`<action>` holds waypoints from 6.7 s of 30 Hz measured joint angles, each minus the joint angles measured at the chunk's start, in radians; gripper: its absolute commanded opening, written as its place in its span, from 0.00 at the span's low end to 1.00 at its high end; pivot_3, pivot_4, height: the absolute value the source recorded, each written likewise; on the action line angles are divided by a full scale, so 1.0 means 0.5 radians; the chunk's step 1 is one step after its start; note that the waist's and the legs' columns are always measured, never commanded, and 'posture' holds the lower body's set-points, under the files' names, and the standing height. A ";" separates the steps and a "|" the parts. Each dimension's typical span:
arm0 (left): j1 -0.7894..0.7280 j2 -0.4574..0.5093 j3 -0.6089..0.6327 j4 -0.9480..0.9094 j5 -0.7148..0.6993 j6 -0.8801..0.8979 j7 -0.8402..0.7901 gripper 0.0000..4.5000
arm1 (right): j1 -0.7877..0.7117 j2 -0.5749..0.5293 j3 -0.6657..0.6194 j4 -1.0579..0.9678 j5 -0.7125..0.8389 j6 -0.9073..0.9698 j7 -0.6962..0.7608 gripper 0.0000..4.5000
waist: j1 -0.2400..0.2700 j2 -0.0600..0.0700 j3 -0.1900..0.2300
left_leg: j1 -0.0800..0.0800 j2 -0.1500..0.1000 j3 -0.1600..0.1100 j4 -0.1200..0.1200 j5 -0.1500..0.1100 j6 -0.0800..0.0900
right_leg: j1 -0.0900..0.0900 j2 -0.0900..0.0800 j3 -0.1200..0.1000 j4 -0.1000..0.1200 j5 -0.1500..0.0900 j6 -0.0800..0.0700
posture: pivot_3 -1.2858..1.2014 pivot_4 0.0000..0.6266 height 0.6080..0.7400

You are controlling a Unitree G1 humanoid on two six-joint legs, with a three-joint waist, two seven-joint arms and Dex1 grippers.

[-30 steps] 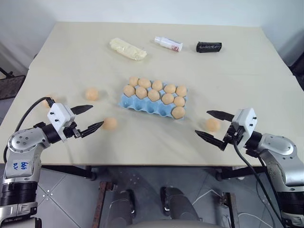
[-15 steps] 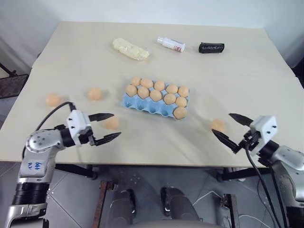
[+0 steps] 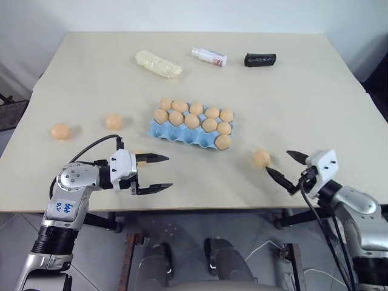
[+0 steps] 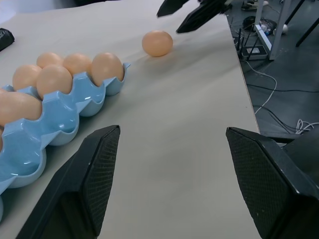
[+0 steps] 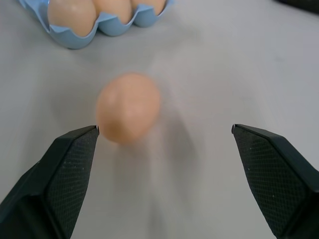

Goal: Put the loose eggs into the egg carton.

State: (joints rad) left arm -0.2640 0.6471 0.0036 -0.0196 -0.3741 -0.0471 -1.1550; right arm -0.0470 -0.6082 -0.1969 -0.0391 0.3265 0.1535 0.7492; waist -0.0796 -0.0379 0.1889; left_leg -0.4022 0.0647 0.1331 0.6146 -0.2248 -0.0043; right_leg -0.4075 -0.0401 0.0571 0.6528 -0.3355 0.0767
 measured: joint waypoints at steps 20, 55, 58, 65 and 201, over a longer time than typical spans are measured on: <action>0.090 0.013 0.115 -0.009 0.003 -0.018 0.100 0.82 | -0.370 0.264 0.253 0.346 -0.138 -0.212 0.025 0.64 | -0.006 0.000 0.000 | -0.002 0.000 0.001 0.001 0.000 0.000 | -0.002 0.000 0.000 0.001 0.000 0.001 | 0.52 0.24 1.00; 0.432 0.028 0.382 -0.112 -0.013 0.040 0.429 0.82 | -1.138 0.689 0.767 0.599 -0.368 -0.013 -0.078 0.70 | -0.008 -0.001 0.000 | -0.008 0.001 -0.001 -0.001 -0.003 -0.001 | -0.006 -0.004 -0.006 -0.001 0.000 -0.003 | 0.52 0.24 1.00; 0.474 0.028 0.404 -0.165 -0.021 0.053 0.455 0.82 | -1.131 0.686 0.757 0.565 -0.338 -0.025 -0.031 0.93 | -0.021 0.000 0.000 | -0.007 0.003 0.000 -0.001 -0.003 -0.002 | -0.007 -0.002 -0.005 0.001 0.000 -0.003 | 0.52 0.24 1.00; 0.577 0.028 0.488 -0.194 -0.022 0.098 0.559 0.82 | -0.845 0.514 0.640 0.130 -0.103 -0.049 0.228 0.99 | -0.004 -0.001 0.000 | -0.007 0.002 -0.002 -0.002 -0.004 -0.002 | -0.004 -0.003 -0.007 -0.003 0.000 -0.003 | 0.52 0.24 1.00; -1.184 -0.387 0.312 1.892 0.608 0.264 1.724 0.40 | -0.314 0.302 0.502 -0.201 0.025 -0.306 0.178 1.00 | 0.057 -0.004 0.000 | -0.009 0.005 0.030 0.020 -0.014 0.014 | -0.005 0.002 -0.004 -0.014 0.016 0.015 | 0.52 0.24 1.00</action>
State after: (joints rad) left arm -0.8561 0.4535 0.1595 0.9263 -0.0700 0.0849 -0.2929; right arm -0.2038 -0.4570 0.0542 -0.1394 0.3391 0.0004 0.8382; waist -0.0512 -0.0400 0.1890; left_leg -0.4065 0.0672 0.1480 0.6245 -0.2318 0.0026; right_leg -0.4100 -0.0393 0.0553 0.6458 -0.3273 0.0844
